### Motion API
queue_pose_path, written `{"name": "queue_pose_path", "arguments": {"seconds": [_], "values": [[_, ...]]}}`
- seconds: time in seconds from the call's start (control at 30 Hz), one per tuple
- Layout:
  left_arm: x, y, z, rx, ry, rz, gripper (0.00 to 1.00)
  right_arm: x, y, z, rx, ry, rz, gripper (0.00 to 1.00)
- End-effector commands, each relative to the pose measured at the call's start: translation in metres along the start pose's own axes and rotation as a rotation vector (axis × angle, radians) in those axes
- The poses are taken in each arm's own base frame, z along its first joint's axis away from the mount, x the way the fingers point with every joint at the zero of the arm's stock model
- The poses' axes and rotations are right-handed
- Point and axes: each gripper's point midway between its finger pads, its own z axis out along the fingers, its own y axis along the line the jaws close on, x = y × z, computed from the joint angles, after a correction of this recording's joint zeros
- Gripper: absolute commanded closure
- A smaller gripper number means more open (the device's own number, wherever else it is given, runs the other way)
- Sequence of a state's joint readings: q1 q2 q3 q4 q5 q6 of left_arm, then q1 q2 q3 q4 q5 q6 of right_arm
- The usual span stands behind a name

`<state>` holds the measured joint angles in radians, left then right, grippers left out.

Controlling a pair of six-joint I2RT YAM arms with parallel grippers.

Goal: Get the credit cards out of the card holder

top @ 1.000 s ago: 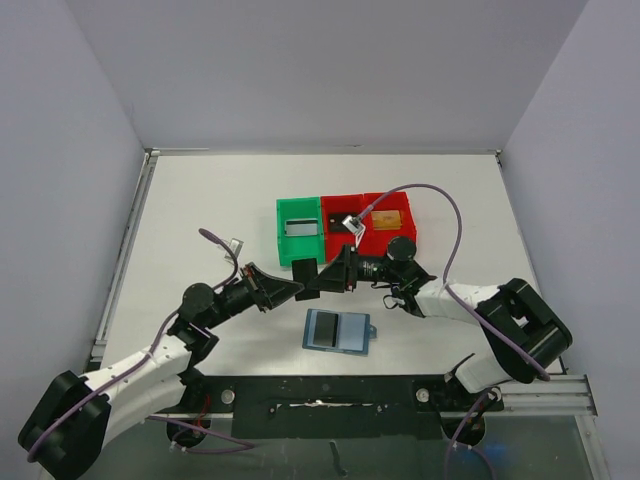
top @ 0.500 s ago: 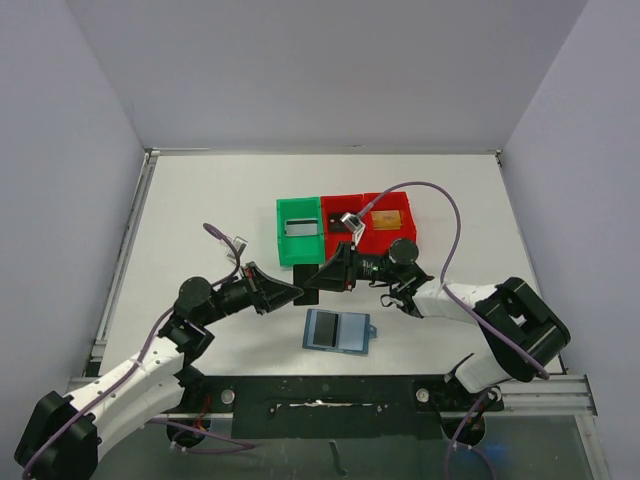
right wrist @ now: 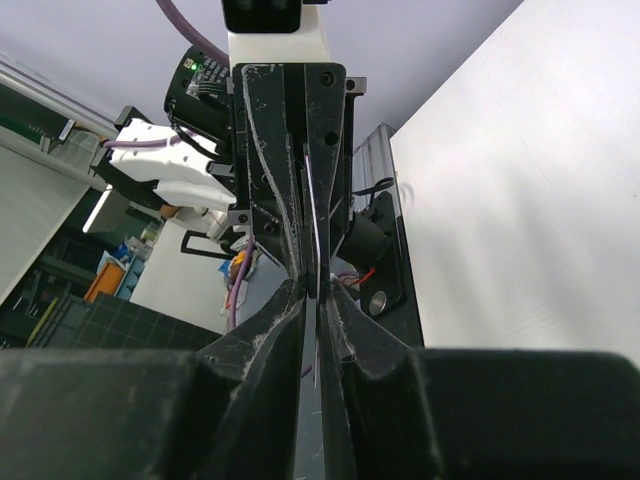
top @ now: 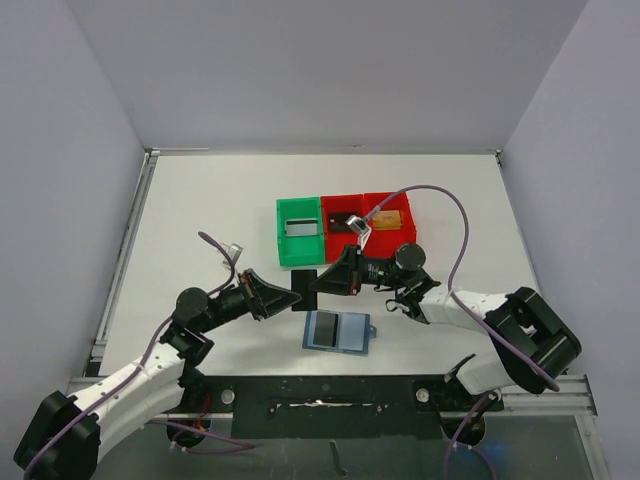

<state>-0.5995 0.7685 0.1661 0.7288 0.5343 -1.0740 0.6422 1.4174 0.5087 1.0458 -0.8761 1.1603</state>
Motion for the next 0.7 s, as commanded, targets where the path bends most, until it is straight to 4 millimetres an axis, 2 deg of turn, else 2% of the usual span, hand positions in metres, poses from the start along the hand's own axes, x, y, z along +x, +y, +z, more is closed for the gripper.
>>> {"name": "queue_pose_path", "arguments": {"seconds": [0.0, 0.07, 0.23, 0.33, 0.47, 0.67], "values": [[-0.017, -0.024, -0.002, 0.106, -0.093, 0.032, 1.0, -0.01, 0.022, 0.001, -0.055, -0.03, -0.088, 0.86], [-0.016, -0.028, -0.002, 0.123, -0.086, 0.033, 1.0, -0.01, 0.027, 0.003, -0.072, -0.027, -0.092, 0.85], [-0.019, -0.03, 0.0, 0.125, -0.102, 0.022, 1.0, -0.012, 0.034, 0.007, -0.101, -0.016, -0.082, 0.76], [-0.02, -0.03, 0.001, 0.126, -0.107, 0.025, 1.0, -0.012, 0.033, 0.009, -0.098, -0.014, -0.081, 0.79], [-0.017, -0.03, 0.001, 0.124, -0.101, 0.021, 1.0, -0.012, 0.032, 0.009, -0.084, -0.013, -0.084, 0.89], [-0.012, -0.03, 0.004, 0.135, -0.075, 0.015, 1.0, -0.014, 0.033, 0.009, -0.082, -0.039, -0.067, 0.8]]}}
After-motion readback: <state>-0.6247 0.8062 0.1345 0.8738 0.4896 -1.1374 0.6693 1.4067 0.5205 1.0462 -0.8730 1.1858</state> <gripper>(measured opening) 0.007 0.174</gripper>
